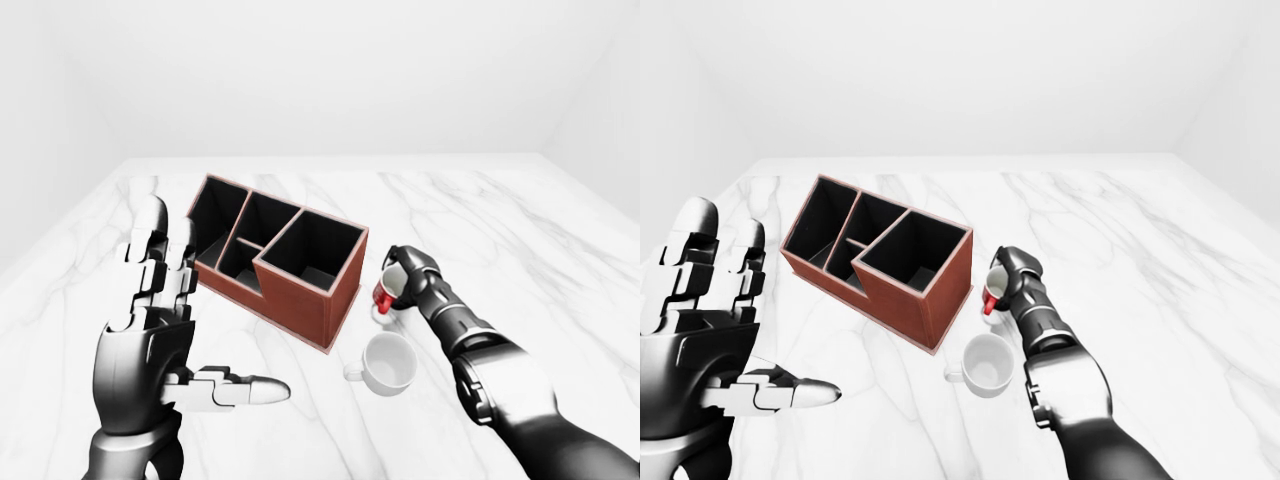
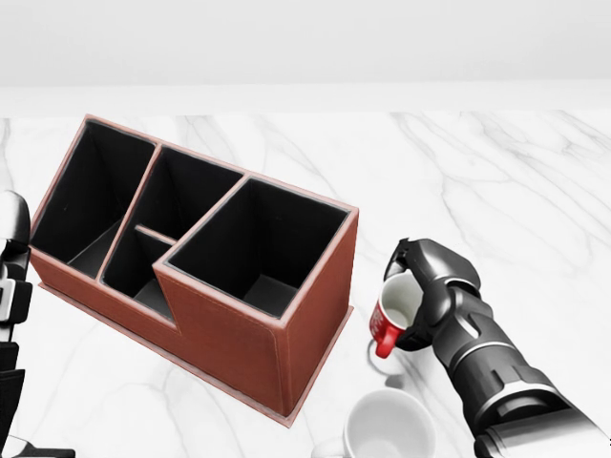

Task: Pick up the red mug and place it to the right of the caddy.

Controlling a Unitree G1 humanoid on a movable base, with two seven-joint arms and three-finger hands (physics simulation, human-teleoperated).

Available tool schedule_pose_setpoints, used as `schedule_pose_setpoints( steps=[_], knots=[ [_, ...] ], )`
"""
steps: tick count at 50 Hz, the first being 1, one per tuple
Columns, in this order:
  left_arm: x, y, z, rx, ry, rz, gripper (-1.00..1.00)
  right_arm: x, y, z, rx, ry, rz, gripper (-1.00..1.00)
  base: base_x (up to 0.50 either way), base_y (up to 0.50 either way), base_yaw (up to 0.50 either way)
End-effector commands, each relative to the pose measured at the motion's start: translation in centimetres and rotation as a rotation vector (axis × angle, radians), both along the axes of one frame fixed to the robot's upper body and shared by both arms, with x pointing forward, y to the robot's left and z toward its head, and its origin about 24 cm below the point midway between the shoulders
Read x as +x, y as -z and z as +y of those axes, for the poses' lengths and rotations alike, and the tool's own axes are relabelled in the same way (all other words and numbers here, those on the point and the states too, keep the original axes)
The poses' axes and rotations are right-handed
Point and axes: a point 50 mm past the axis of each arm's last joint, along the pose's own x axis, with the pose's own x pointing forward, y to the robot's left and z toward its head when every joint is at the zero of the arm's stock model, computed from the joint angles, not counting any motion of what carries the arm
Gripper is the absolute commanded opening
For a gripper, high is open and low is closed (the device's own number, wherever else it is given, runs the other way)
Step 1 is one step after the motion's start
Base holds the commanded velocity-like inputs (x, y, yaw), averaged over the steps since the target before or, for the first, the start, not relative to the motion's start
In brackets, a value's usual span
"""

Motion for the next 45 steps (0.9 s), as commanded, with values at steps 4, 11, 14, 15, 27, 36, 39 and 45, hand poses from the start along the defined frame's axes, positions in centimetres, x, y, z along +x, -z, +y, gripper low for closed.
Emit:
schedule_pose_setpoints(
  steps=[4, 11, 14, 15, 27, 36, 39, 45],
  knots=[
    [-0.1, -0.2, 0.0, 0.0, 0.003, -0.007, 1.0, -0.3, 0.5, 0.6, -0.017, -0.022, 0.017, -1.0, 0.0, 0.0, 0.0],
    [-0.1, -0.1, -0.1, -0.001, 0.005, -0.004, 1.0, -0.4, 0.8, 0.5, -0.006, -0.015, 0.027, -1.0, 0.0, 0.0, 0.0],
    [-0.1, 0.0, 0.0, -0.002, 0.004, -0.002, 1.0, -0.5, 0.9, 0.5, -0.002, -0.013, 0.033, -1.0, 0.0, 0.0, 0.0],
    [0.0, 0.1, 0.0, -0.003, 0.003, 0.005, 1.0, -0.5, 0.9, 0.4, -0.002, -0.012, 0.034, -1.0, 0.0, 0.0, 0.0],
    [0.3, 1.5, -0.1, -0.012, 0.008, 0.08, 1.0, -0.4, 0.7, 0.2, 0.021, 0.005, 0.031, -1.0, 0.0, 0.0, 0.0],
    [-0.2, -0.1, -0.2, -0.002, 0.008, -0.003, 1.0, -0.6, 1.0, 0.1, 0.029, 0.015, 0.034, -1.0, 0.0, 0.0, 0.0],
    [0.3, 1.8, -0.1, -0.016, 0.012, 0.1, 1.0, -0.6, 1.0, 0.1, 0.03, 0.015, 0.035, -1.0, 0.0, 0.0, 0.0],
    [0.6, 3.7, 0.0, -0.033, 0.014, 0.195, 1.0, -0.5, 0.8, 0.0, 0.029, 0.018, 0.028, 1.0, 0.0, 0.0, 0.0]
  ],
)
